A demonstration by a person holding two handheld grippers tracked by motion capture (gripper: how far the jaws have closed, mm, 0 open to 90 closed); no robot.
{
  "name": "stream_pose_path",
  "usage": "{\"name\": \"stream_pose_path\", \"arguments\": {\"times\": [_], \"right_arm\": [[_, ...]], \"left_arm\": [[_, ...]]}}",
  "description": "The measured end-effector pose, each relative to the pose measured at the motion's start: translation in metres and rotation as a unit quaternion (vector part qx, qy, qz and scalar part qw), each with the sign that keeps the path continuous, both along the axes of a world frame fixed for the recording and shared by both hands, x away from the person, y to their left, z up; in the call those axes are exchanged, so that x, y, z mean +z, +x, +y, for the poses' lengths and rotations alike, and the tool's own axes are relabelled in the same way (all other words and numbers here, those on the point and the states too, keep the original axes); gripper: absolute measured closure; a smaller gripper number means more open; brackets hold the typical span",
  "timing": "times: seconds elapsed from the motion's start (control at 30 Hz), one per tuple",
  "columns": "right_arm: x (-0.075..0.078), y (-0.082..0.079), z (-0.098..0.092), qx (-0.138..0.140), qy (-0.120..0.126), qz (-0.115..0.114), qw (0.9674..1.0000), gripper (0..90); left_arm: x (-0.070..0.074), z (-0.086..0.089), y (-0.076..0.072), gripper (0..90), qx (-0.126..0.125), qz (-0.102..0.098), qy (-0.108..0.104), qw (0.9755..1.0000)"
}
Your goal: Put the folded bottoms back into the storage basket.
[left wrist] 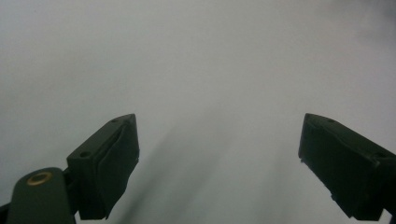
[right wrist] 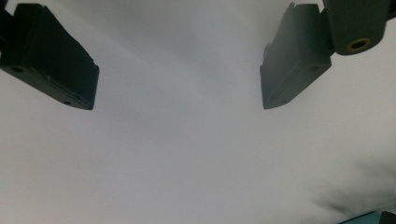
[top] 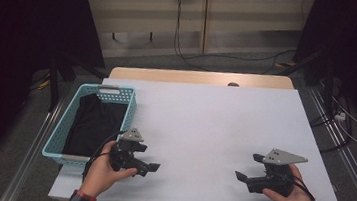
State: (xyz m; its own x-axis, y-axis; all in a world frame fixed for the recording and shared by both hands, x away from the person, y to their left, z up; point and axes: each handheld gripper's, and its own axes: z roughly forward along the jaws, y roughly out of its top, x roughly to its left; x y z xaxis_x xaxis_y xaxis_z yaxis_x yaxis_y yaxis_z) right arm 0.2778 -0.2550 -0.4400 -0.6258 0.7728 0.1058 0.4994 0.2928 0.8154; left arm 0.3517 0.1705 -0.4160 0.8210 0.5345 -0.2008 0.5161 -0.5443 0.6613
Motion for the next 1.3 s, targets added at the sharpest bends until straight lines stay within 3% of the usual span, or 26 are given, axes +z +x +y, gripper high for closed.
{"name": "stream_pose_path", "arguments": {"times": [0.53,1.0,1.3], "right_arm": [[0.0,0.0,0.0,0.001,-0.004,0.0,1.0,11.5],[0.0,-0.001,-0.002,0.002,-0.009,-0.001,1.0,11.2],[-0.001,-0.008,-0.014,-0.006,-0.013,0.0,0.9999,11.0]], "left_arm": [[-0.003,0.009,-0.005,12.2,0.0,0.001,0.004,1.0],[-0.004,0.006,-0.008,12.0,-0.008,0.003,0.009,0.9999],[-0.007,0.005,-0.01,11.6,-0.01,0.006,0.012,0.9999]]}}
